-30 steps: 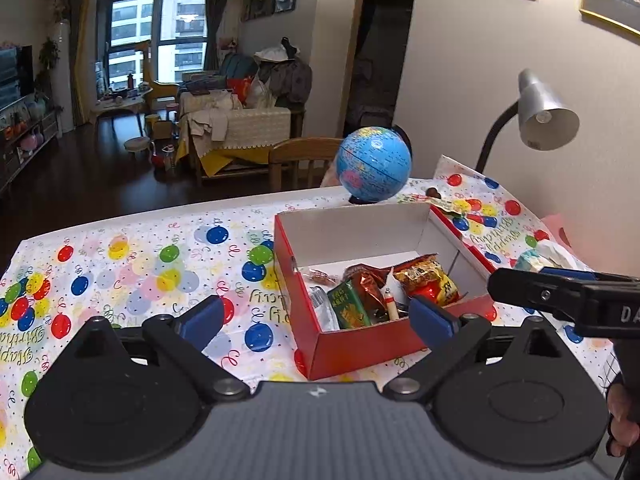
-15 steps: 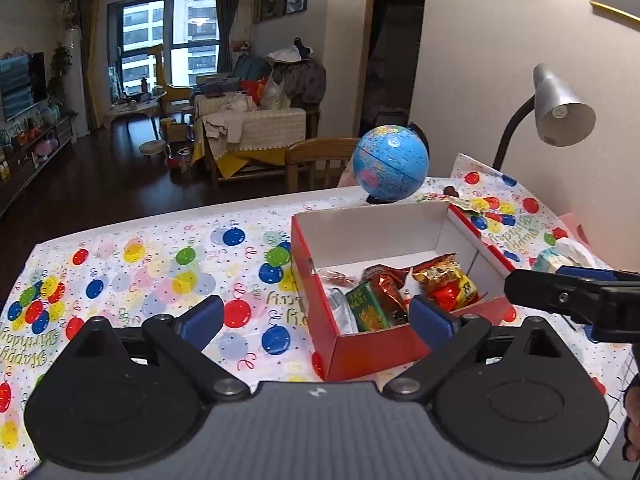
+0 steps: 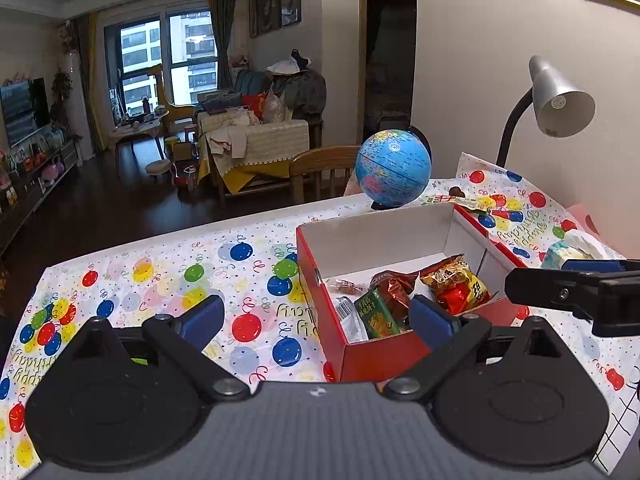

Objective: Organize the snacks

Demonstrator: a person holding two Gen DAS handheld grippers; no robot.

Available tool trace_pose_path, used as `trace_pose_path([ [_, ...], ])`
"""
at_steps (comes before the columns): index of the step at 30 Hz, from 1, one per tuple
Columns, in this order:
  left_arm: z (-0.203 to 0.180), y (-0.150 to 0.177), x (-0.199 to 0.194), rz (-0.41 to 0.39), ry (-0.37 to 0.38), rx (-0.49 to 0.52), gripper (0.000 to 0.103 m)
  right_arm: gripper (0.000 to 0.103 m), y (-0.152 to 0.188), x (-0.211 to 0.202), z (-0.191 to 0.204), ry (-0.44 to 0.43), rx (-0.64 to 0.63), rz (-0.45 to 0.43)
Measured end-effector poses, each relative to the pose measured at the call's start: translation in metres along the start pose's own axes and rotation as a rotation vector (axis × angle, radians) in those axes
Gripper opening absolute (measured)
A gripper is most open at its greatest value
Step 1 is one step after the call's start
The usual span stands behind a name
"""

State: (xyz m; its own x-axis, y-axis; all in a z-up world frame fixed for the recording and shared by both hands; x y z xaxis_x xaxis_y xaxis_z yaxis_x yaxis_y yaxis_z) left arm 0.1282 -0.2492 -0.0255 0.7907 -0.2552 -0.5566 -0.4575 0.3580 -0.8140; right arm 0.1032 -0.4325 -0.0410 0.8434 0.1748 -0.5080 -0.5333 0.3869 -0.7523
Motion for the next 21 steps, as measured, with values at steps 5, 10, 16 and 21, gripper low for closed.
trace_pose_path([
  [5,-0.0006,-0.0005,0.0001,0.001,0.003,-0.005,0.099,0.103,-0.0001,0.0000,-0.0001,0.000,0.000,0.000],
  [10,0.0005,-0.0023,-0.0013,-0.009,-0.015,-0.005,0.099,0.103,-0.0002,0.0001,-0.0003,0.000,0.001,0.000],
  [16,0.0022,-0.0037,-0.0005,-0.007,-0.019,-0.013,0.099,0.103,-0.0001,0.0003,-0.0004,0.000,0.001,0.001],
  [21,0.0006,-0.0037,-0.0004,-0.014,-0.016,-0.004,0.099,0.103,-0.0004,0.0003,-0.0012,0.002,0.000,0.001],
])
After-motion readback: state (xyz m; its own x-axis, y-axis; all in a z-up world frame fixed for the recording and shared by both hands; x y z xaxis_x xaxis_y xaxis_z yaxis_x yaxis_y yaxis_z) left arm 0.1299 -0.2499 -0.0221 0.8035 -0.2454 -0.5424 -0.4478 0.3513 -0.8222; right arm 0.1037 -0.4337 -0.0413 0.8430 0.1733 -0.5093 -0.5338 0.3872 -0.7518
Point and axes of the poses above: each gripper's, at about its wrist camera, not at the fingertips, and x roughly the way its jaws point, z to its left, y to its underside, the point moved 7 cm from there along x, roughly the way its jaws point, and after that the axes turned 11 degrees about x, right-handed, at the moved point
